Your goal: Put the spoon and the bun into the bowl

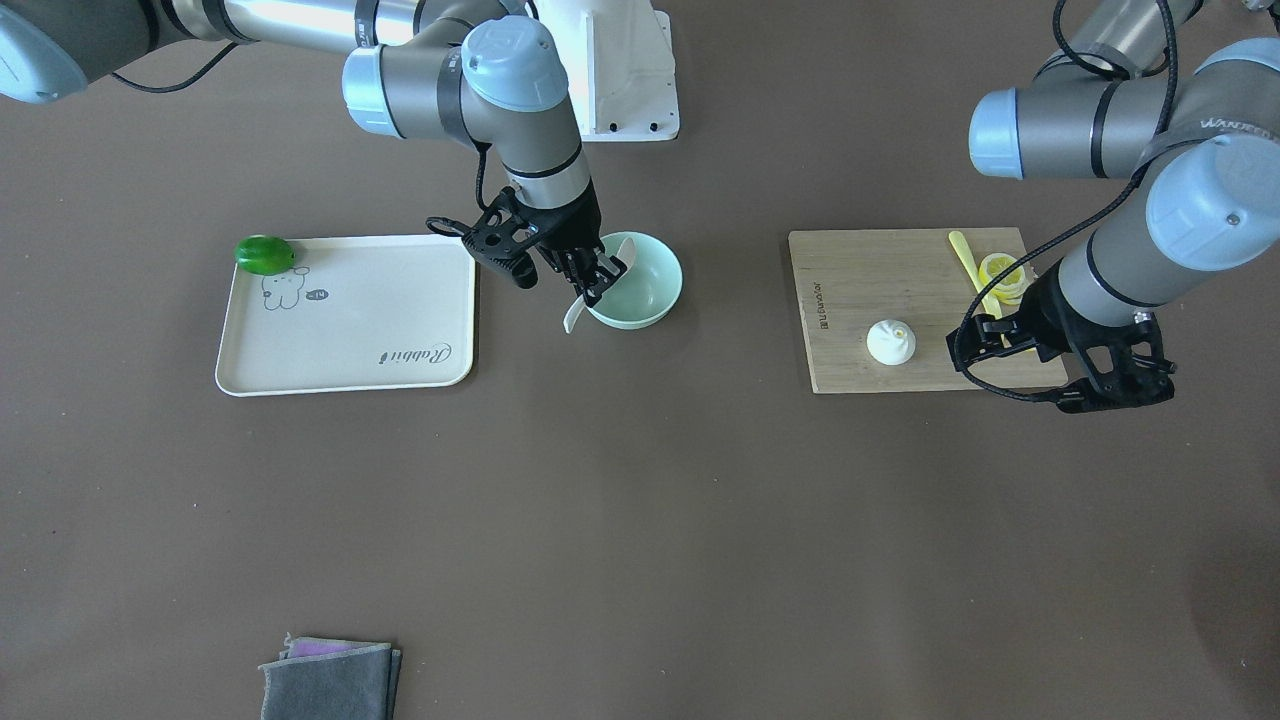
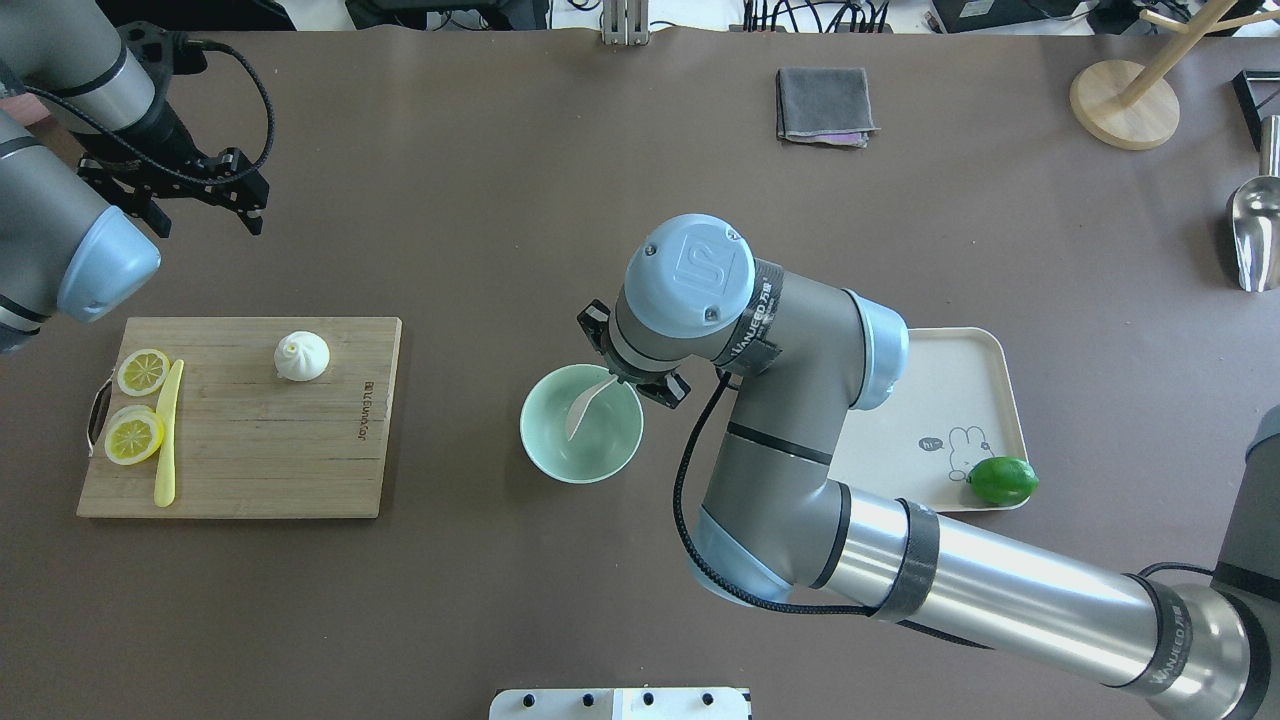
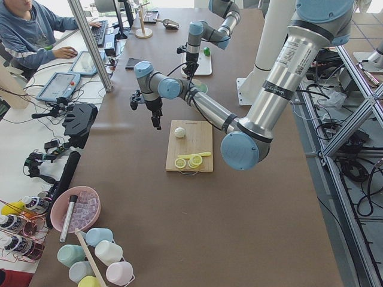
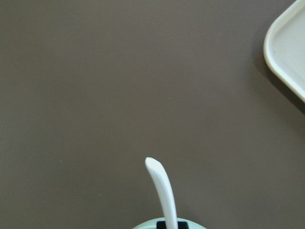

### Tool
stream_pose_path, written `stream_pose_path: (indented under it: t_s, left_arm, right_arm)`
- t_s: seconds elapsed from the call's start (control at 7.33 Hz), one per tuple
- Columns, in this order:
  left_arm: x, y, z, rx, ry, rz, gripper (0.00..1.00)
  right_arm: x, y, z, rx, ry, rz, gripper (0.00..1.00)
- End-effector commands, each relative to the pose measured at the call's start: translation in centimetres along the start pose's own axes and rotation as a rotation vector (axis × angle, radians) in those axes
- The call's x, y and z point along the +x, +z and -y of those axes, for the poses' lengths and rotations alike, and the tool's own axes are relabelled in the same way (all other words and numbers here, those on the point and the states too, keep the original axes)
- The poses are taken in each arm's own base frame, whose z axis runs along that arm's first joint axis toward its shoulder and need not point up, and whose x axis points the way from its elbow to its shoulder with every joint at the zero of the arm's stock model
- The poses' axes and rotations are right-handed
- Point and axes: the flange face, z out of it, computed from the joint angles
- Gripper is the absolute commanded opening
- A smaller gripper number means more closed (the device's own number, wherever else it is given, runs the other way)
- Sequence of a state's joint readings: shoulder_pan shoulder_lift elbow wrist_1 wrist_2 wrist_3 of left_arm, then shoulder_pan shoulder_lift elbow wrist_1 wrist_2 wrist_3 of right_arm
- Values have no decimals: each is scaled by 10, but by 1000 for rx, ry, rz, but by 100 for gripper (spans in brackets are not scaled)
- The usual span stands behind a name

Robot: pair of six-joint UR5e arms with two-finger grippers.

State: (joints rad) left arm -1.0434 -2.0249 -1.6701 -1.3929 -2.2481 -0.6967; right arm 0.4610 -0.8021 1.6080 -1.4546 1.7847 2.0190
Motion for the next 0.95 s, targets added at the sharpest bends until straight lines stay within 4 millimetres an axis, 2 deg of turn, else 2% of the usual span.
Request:
stream_pose_path:
  t_s: [0.0,0.14,0.27,0.41,0.55,0.68,0.82]
  left_arm:
    - [2,1,0,-1,0,1,98]
    - [4,1,-1,-2,-2,-2,98]
    - [7,1,-1,0,-43,-7,98]
    - [14,8,-5,-12,-42,-5,98]
    - [18,23,-4,-20,-33,-6,98]
    - [31,44,-9,-21,-42,-20,98]
    - [47,68,-23,-34,-41,-23,98]
  right_arm:
    - [8,8,-27,21,-18,3,99]
    - [12,-3,-27,4,-33,17,100]
    - [25,-27,-22,-32,-47,44,100]
    - [35,-40,0,-53,-60,41,100]
    - [37,-44,26,-52,-83,30,100]
    - [44,-47,53,-63,-85,12,100]
    - [50,-50,80,-76,-119,-5,100]
